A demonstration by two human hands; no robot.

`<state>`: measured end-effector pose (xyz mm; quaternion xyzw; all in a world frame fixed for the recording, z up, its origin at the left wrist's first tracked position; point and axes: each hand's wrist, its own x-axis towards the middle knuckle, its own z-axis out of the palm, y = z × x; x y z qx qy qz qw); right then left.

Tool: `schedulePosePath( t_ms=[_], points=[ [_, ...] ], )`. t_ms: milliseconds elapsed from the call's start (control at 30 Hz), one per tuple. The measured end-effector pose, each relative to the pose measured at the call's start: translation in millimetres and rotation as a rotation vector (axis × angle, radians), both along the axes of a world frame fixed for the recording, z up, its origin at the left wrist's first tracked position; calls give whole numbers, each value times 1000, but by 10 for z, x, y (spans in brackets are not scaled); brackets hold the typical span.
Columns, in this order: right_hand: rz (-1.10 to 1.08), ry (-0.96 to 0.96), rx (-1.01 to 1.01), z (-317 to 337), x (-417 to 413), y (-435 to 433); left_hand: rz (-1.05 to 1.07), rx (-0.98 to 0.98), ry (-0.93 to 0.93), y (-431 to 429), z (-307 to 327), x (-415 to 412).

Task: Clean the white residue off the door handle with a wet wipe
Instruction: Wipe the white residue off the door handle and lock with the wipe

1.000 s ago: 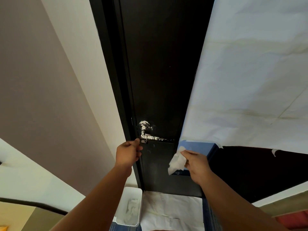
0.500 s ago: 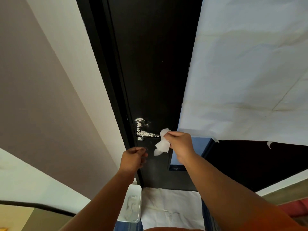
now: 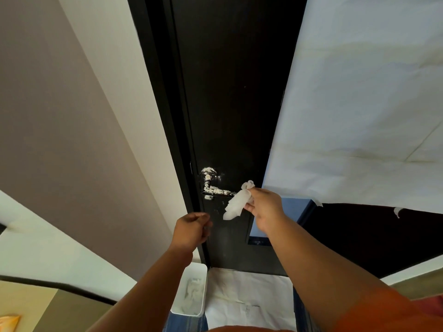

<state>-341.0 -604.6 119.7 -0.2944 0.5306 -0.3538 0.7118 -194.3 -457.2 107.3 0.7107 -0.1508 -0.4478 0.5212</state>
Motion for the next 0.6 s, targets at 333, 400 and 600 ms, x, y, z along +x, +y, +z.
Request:
schedulePosePath(
  t_ms=[333, 400, 600],
  points=[
    [69, 170, 148, -449, -444, 409, -94, -11, -97, -16, 38, -111],
    [219, 224, 76, -383, -378, 480, -152, 6, -120, -37, 20, -162],
    [589, 332, -309, -159, -182, 644, -247, 4, -128, -91, 30, -278]
  ],
)
